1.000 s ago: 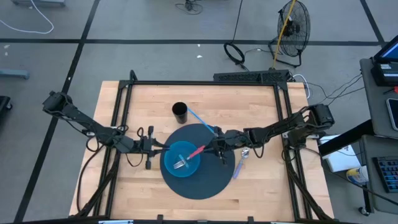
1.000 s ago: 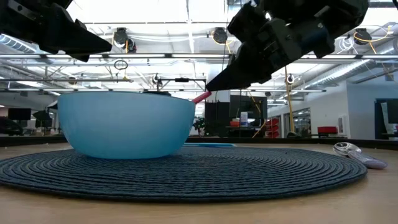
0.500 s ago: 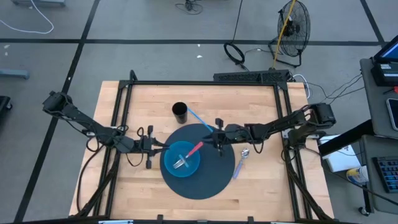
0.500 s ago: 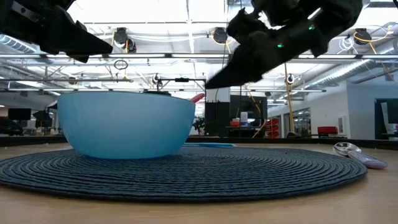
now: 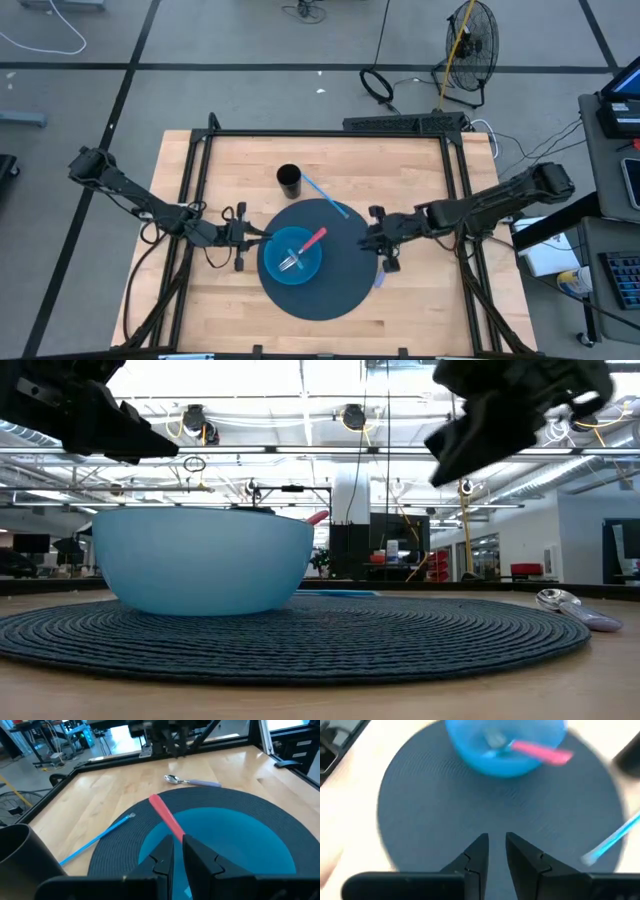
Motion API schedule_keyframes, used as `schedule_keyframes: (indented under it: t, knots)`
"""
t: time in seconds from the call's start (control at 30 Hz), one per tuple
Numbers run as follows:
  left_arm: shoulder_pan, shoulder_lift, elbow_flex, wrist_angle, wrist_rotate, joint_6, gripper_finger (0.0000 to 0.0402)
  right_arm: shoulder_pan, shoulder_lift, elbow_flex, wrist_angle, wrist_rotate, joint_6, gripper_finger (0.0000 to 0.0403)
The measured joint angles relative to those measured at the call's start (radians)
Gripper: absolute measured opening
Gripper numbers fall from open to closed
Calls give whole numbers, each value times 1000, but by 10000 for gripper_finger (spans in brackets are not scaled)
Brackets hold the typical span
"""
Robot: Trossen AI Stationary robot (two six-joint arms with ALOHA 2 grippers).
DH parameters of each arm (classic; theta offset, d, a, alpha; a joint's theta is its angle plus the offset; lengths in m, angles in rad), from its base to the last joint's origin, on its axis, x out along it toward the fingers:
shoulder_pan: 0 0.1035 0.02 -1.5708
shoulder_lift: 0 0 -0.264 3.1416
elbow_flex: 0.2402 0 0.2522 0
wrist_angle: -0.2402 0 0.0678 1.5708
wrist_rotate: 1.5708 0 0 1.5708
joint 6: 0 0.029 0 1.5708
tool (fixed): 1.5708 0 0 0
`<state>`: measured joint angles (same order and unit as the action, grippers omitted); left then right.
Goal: Pick & Place Utensil
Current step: Put the purple spoon into the blue bowl on the blue mat
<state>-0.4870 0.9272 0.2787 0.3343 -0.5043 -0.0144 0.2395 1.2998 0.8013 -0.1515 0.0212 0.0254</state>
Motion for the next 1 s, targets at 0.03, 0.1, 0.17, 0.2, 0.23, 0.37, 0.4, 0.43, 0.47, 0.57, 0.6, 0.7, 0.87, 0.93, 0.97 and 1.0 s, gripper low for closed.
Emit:
schedule_keyframes:
  t: [0.03,0.1,0.17,0.2,0.23,0.37,0.4,0.43,0.47,0.57,0.6,0.7,0.87,0.93,0.97,1.0]
  knots:
    - [0,0,0,3,-4,2,47,17,8,0,-22,0,20,59]
    - [0,0,0,9,-16,2,47,48,29,0,-78,-1,69,59]
    - [0,0,0,9,-25,1,47,76,56,0,-105,-2,111,59]
    - [0,0,0,9,-28,0,47,91,62,0,-126,0,126,59]
    - [0,0,0,9,-29,-5,47,104,65,-1,-145,1,142,59]
    - [0,0,0,10,-48,-16,47,144,74,-1,-176,1,177,60]
    - [0,0,0,10,-48,-19,47,152,74,-1,-182,0,186,62]
    - [0,0,0,10,-48,-20,47,160,74,-1,-181,0,194,65]
    - [0,0,0,12,-49,-20,47,167,74,-1,-182,0,200,70]
    - [1,0,0,13,-58,-25,47,184,86,-1,-176,0,202,91]
    - [1,0,0,13,-64,-25,47,189,92,-1,-175,-1,202,99]
    - [1,0,0,8,-73,-34,47,200,126,0,-169,-22,198,123]
    - [1,0,0,4,-74,-40,47,201,201,-2,-198,-49,156,143]
    - [1,0,0,4,-74,-40,47,201,212,-2,-215,-46,129,143]
    - [1,0,0,2,-74,-40,47,200,215,-2,-220,-43,121,143]
    - [1,0,0,-1,-74,-41,46,198,217,-1,-223,-36,114,142]
